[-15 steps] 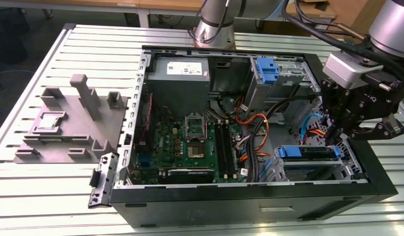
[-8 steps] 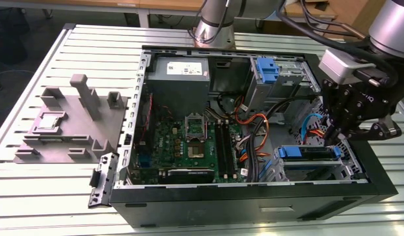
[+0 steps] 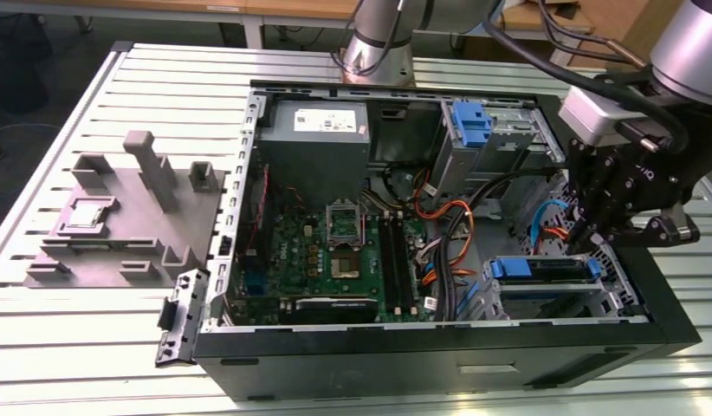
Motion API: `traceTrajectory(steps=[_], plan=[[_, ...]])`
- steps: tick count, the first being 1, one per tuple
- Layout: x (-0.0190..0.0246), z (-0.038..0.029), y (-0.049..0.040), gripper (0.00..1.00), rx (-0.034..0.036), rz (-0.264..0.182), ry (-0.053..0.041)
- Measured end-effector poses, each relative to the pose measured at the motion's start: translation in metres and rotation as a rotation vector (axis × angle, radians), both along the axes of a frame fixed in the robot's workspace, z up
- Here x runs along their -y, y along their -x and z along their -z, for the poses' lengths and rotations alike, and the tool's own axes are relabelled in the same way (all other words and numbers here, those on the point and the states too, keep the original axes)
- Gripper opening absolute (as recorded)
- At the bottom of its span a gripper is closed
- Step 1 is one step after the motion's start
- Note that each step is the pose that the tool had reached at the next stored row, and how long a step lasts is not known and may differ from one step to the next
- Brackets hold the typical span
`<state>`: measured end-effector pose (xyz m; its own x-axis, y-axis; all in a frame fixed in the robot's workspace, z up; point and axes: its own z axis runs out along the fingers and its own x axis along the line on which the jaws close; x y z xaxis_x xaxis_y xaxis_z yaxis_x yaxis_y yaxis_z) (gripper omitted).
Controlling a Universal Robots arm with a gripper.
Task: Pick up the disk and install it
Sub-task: 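Insert the first disk wire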
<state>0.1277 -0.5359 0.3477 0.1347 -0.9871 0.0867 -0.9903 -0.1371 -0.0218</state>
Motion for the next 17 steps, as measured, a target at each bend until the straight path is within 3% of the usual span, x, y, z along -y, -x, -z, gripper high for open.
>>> traceTrajectory(steps=[7, 10, 12, 17], plan=[[0.0010, 0.0025, 0.0000, 0.16, 0.0000, 0.103, -0.0005], [0.0047, 0.0036, 0.0000, 0.16, -0.0004, 0.105, -0.0071], [0.0085, 0.0043, 0.0003, 0.16, -0.0008, 0.105, -0.0141], [0.0127, 0.0062, 0.0015, 0.16, -0.0026, 0.105, -0.0494]])
